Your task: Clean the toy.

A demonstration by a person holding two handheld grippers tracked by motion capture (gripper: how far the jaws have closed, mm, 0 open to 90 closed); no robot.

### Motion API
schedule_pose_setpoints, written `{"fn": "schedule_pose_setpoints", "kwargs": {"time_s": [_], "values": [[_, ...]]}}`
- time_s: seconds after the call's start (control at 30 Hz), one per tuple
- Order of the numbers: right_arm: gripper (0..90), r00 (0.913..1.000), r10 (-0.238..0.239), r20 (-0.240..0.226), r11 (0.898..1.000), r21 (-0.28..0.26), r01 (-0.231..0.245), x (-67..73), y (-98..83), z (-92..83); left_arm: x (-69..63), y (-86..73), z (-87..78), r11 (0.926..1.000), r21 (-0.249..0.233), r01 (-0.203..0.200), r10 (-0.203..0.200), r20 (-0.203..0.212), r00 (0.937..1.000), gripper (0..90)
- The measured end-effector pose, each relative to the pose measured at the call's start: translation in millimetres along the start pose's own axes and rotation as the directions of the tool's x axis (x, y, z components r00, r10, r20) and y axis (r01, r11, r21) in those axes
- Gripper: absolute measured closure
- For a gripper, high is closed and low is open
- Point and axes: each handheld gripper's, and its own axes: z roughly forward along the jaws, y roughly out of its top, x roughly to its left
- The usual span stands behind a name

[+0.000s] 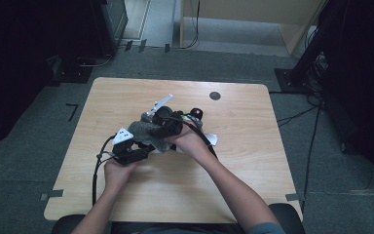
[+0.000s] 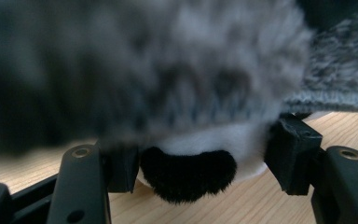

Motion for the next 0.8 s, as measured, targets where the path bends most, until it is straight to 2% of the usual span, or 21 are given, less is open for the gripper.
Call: {"fn": "schedule_pose_setpoints", "kwargs": {"time_s": [0.2,0.37,0.43,0.47,0.5,0.63,0.8], "values": [[73.1,0.9999,-0.004,0.015,1.0,0.001,0.004,-8.6,-4.3,-3.0,-1.1,-0.3,0.6,0.9999,-0.004,-0.013,0.013,-0.005,0.9999,38.0],[73.0,0.9984,0.002,0.057,1.0,-0.007,-0.002,-19.5,-8.1,-9.9,-0.7,-0.6,1.3,0.9999,-0.004,-0.011,0.011,-0.009,0.9999,39.2],[73.1,0.9971,0.025,0.072,1.0,-0.009,-0.024,-26.0,-10.3,-13.4,-0.5,-0.6,1.4,0.9999,-0.003,-0.01,0.01,-0.008,0.9999,39.4],[73.2,0.9949,0.049,0.088,0.999,-0.012,-0.048,-34.0,-13.9,-16.6,-0.6,-0.7,1.4,0.9999,-0.002,-0.012,0.012,-0.008,0.9999,39.5],[73.2,0.9949,0.049,0.088,0.999,-0.012,-0.048,-34.0,-13.9,-16.6,-0.5,-0.8,1.4,0.9999,0.0,-0.016,0.016,-0.008,0.9998,39.5],[73.5,0.9893,0.112,0.094,0.994,-0.014,-0.111,-51.5,-22.6,-21.2,-1.4,-1.3,1.6,0.9996,0.006,-0.027,0.027,-0.011,0.9996,39.8],[73.7,0.9774,0.169,0.127,0.986,-0.024,-0.168,-72.7,-34.7,-27.7,-1.1,-1.6,1.8,0.9997,0.005,-0.022,0.023,-0.007,0.9997,39.8]]}}
